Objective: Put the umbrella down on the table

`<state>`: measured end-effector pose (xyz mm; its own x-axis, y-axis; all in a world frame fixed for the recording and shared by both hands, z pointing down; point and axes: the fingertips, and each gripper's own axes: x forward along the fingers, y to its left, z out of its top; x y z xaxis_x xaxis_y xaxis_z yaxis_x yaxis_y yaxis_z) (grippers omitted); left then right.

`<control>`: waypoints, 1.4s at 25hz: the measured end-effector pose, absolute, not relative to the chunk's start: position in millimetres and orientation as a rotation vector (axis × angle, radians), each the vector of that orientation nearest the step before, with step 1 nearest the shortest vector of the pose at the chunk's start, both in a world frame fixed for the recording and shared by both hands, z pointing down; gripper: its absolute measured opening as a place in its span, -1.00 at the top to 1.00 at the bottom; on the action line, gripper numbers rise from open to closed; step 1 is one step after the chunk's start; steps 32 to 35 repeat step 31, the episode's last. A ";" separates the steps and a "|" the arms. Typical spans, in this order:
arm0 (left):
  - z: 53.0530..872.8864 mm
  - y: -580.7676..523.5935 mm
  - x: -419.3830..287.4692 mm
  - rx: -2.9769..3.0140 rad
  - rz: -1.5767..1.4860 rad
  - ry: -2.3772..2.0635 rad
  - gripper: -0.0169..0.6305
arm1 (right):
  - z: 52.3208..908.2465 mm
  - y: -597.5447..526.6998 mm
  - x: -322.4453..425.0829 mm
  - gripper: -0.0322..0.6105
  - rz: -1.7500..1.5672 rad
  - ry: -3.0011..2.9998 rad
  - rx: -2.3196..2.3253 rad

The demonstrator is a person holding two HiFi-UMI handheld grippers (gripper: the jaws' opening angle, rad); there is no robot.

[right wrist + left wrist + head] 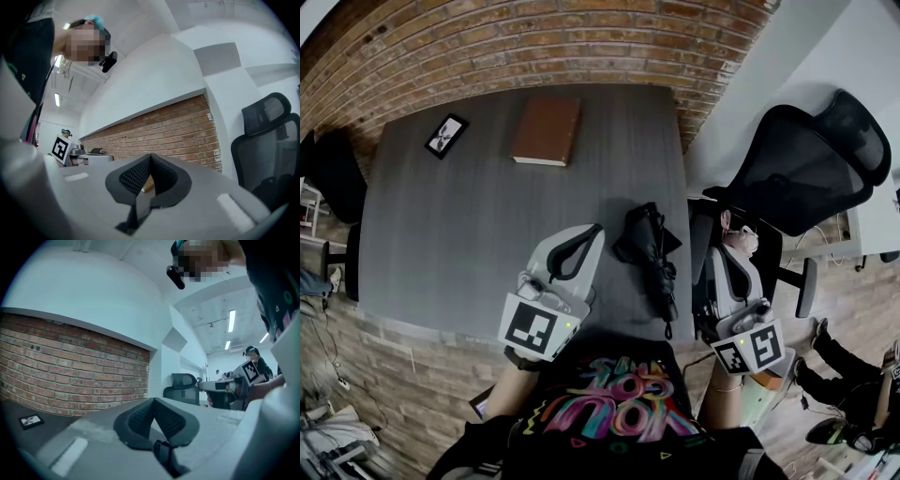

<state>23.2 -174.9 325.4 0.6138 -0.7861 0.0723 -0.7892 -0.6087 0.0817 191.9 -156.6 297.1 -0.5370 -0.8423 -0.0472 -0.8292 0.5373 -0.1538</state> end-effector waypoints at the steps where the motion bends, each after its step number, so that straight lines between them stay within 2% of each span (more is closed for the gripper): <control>1: 325.6 -174.7 22.7 2.726 0.045 -1.335 0.95 | 297.3 -156.4 191.1 0.90 -0.171 2.655 -1.445; 35: 329.5 -177.4 19.9 2.723 0.058 -1.341 0.95 | 311.2 -155.7 187.0 0.90 -0.227 2.679 -1.438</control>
